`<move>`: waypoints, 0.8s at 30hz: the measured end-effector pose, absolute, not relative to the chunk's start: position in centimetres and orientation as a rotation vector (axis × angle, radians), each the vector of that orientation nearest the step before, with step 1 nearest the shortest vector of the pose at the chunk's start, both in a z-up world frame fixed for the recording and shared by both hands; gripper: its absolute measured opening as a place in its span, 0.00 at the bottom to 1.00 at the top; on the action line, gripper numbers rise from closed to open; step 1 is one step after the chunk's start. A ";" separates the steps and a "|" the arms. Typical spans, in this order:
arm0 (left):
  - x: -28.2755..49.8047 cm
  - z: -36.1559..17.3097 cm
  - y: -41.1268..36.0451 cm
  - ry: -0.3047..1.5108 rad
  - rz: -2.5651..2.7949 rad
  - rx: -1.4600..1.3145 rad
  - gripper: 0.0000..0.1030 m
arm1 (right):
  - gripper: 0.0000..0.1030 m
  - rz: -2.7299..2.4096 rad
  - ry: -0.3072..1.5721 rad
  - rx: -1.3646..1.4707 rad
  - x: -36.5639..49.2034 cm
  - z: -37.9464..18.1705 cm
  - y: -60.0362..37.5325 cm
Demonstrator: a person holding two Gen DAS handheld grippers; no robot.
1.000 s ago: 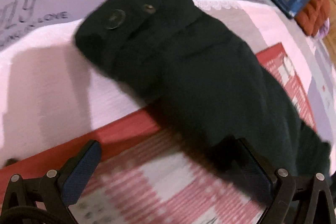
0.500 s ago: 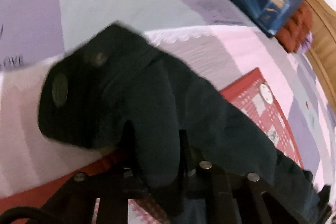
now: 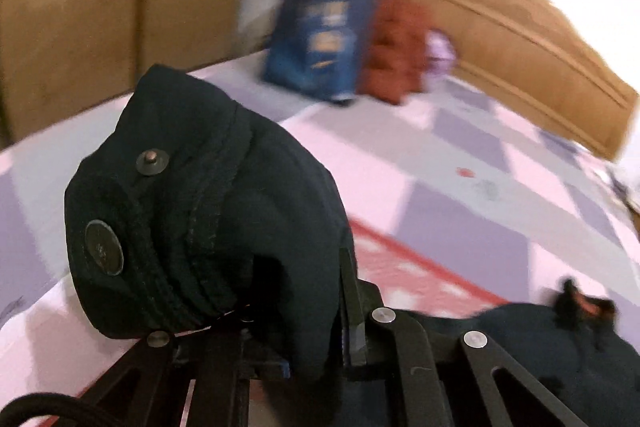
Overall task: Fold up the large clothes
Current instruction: 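Grasp the other sleeve cuff with the left tool and fold it across the body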
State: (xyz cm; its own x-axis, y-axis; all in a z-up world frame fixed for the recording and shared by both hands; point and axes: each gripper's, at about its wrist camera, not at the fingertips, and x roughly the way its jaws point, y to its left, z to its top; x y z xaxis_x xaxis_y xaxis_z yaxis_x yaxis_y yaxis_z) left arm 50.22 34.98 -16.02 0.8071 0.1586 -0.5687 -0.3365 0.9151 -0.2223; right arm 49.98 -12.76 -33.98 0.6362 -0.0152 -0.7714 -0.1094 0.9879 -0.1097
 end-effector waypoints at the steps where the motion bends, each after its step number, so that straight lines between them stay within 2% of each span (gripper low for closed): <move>1: 50.8 -15.1 32.6 0.572 0.224 -0.296 0.10 | 1.00 0.057 0.885 -0.147 50.1 -33.9 -12.8; 6: 53.2 -13.5 22.8 0.604 0.059 -0.191 0.10 | 1.00 0.088 0.952 -0.146 50.9 -31.9 -13.2; 11: 54.4 -14.5 12.6 0.621 -0.083 -0.088 0.09 | 1.00 0.109 0.876 -0.129 48.4 -27.8 -15.6; 19: 54.8 -19.6 -2.6 0.712 -0.283 0.039 0.09 | 1.00 0.049 0.861 -0.130 42.6 -25.9 -23.5; 24: 54.5 -24.7 -10.7 0.798 -0.344 0.151 0.09 | 1.00 -0.009 0.890 -0.110 40.1 -26.4 -28.3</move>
State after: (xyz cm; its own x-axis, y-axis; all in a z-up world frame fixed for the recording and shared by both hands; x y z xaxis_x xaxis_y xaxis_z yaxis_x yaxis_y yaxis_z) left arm 54.46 -10.70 -24.70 0.6463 -0.2446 -0.7228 0.3577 0.9338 0.0038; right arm 40.13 -28.30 -26.35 0.6295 -0.0535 -0.7752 -0.0382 0.9943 -0.0997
